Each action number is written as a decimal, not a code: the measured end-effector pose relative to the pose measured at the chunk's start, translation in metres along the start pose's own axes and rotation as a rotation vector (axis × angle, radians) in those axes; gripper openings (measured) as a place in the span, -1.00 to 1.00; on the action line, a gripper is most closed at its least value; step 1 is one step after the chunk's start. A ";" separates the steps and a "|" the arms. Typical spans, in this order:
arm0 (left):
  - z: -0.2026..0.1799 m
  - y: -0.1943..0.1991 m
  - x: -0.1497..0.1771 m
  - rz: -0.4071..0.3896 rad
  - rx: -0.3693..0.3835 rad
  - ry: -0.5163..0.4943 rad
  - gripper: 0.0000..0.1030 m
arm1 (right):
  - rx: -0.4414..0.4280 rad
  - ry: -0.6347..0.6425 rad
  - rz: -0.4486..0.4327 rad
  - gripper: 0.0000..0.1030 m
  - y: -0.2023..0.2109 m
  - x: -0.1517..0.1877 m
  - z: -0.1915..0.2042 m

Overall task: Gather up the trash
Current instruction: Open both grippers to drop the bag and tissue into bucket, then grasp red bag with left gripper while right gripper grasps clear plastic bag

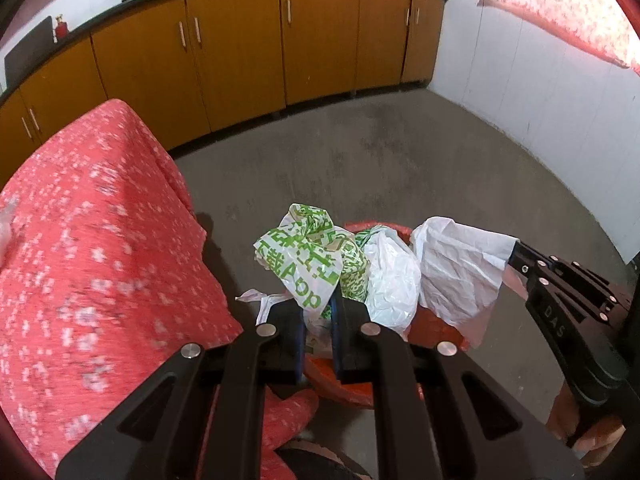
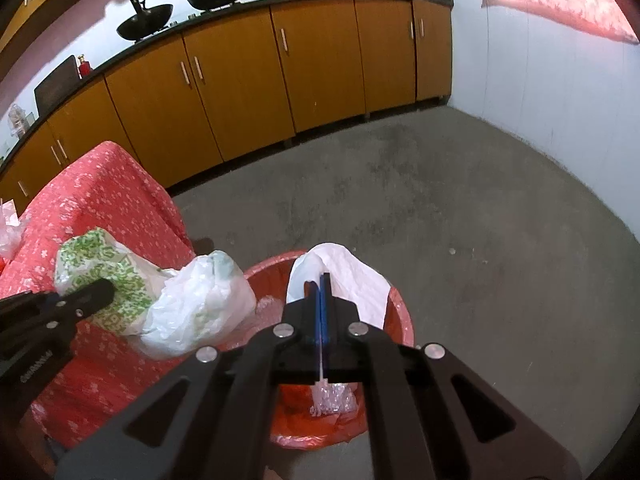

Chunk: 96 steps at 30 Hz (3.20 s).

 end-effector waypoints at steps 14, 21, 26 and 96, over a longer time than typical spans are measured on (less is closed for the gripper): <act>-0.023 -0.028 0.002 0.081 0.006 -0.008 -0.51 | -0.046 -0.017 0.043 -0.61 -0.020 0.002 -0.005; -0.025 -0.024 -0.002 0.064 0.036 -0.002 -0.41 | -0.029 -0.040 0.041 -0.61 -0.018 0.006 -0.015; -0.014 -0.003 -0.009 0.024 0.054 0.043 -0.40 | -0.018 -0.050 0.034 -0.61 -0.011 0.005 -0.018; 0.386 0.147 0.094 -0.230 -0.283 0.498 0.38 | -0.206 0.449 0.011 -0.90 0.010 -0.043 0.440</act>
Point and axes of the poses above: each gripper's, at about its wrist camera, not at the fingertips, and y roughly against the way its jaws point, z to its left, x to its underside, the point moved 9 cm from there along -y, roughly the way its jaws point, and after that the axes turned 11 degrees about z, right-handed, at the moved point
